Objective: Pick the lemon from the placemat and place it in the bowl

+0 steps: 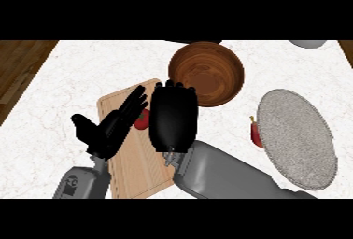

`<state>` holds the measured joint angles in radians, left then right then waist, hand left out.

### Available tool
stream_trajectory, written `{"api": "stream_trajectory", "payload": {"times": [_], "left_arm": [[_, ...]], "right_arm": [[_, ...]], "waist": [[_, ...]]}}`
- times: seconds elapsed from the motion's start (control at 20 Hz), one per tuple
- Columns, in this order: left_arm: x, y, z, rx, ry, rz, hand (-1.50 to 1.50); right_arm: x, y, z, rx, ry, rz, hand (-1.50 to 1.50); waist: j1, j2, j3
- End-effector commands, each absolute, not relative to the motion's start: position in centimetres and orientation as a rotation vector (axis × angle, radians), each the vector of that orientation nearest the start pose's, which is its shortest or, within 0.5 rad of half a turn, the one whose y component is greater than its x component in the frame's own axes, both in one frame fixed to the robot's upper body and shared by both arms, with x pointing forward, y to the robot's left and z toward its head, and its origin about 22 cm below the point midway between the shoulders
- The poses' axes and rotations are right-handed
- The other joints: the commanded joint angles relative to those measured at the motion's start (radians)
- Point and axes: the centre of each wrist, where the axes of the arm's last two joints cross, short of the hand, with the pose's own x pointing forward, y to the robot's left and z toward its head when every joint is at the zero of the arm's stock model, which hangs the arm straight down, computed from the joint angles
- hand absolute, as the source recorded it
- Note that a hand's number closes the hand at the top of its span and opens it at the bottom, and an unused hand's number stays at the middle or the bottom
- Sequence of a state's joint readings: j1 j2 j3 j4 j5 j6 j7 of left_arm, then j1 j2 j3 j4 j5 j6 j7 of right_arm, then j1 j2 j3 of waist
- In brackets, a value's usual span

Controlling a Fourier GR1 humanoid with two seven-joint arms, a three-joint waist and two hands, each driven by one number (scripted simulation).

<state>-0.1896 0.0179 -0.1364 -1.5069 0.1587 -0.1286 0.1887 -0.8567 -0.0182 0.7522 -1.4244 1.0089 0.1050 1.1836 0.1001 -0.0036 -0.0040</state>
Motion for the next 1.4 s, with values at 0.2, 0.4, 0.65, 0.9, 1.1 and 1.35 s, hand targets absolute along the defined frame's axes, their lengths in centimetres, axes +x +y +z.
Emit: {"api": "stream_trajectory", "payload": {"times": [0.2, 0.4, 0.65, 0.9, 1.1, 1.35], "left_arm": [[28.1, 18.2, 3.2, -0.323, -1.473, -0.188, 0.00], [27.7, 17.1, 2.2, -0.340, -1.462, -0.195, 0.00], [28.0, 19.5, 2.6, -0.305, -1.485, -0.175, 0.00], [28.0, 19.5, 3.1, -0.299, -1.496, -0.187, 0.00], [27.5, 20.3, 3.9, -0.296, -1.497, -0.166, 0.00], [26.4, 17.9, 2.2, -0.304, -1.492, -0.145, 0.00]], "right_arm": [[27.5, 4.9, 19.2, -1.346, -1.285, 0.790, 1.50], [28.4, 5.8, 22.3, -1.335, -1.334, 0.725, 1.50], [30.1, 6.0, 23.5, -1.343, -1.305, 0.701, 1.50], [34.5, 4.1, 21.8, -1.309, -1.328, 0.631, 1.50], [38.3, 2.2, 21.0, -1.339, -1.324, 0.627, 1.50], [40.9, 0.9, 18.2, -1.409, -1.280, 0.670, 1.50]], "waist": [[-0.018, 0.000, 0.001], [-0.027, 0.003, 0.000], [-0.047, 0.004, 0.001], [-0.064, 0.010, 0.003], [-0.060, 0.013, 0.003], [-0.057, 0.016, 0.003]]}}
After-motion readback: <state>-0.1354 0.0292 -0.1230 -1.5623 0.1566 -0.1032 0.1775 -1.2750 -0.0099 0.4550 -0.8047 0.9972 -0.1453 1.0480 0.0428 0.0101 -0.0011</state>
